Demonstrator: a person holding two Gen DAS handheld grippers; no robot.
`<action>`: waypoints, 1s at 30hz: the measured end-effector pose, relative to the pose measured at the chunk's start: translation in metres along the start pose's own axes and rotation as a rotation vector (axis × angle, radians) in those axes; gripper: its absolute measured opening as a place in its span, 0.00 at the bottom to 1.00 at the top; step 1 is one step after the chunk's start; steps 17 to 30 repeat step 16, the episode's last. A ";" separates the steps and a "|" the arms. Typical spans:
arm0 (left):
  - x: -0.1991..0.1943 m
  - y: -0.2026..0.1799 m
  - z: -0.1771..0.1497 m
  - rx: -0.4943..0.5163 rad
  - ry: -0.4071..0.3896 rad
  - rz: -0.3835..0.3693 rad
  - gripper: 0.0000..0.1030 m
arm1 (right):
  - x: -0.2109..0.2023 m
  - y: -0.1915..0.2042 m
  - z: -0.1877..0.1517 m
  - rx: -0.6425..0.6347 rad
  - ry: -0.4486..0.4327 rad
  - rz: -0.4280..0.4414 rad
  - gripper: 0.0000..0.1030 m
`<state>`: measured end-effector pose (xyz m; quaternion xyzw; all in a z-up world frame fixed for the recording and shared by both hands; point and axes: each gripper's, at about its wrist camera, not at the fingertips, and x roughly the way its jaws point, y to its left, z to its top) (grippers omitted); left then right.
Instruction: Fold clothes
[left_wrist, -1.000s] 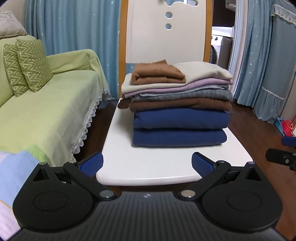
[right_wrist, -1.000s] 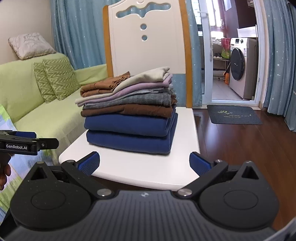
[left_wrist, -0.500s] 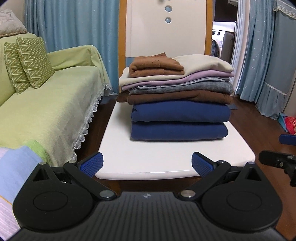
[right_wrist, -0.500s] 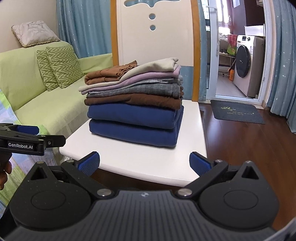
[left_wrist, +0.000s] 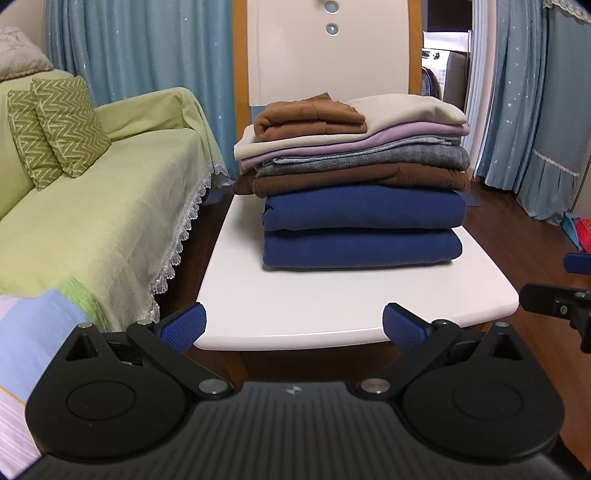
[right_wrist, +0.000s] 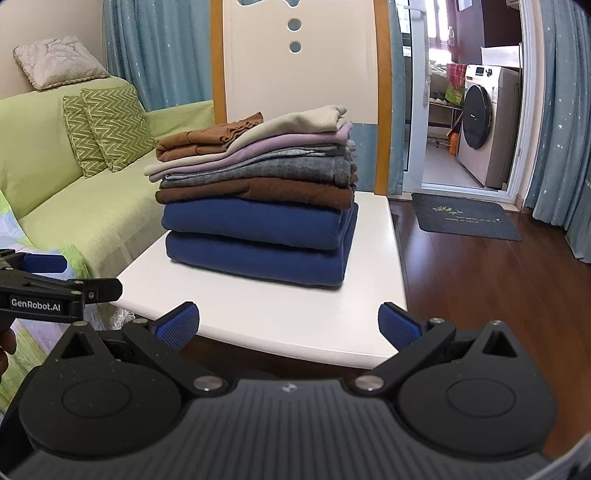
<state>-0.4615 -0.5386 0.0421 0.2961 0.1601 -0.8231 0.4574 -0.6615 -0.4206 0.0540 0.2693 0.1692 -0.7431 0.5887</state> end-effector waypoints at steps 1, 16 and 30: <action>0.000 -0.001 0.000 0.004 0.000 0.003 0.99 | 0.001 0.000 0.000 0.000 0.001 -0.002 0.99; 0.002 -0.007 0.000 0.032 -0.002 0.000 0.99 | 0.007 -0.003 -0.002 0.017 0.013 -0.007 0.99; 0.002 -0.007 0.000 0.032 -0.002 0.000 0.99 | 0.007 -0.003 -0.002 0.017 0.013 -0.007 0.99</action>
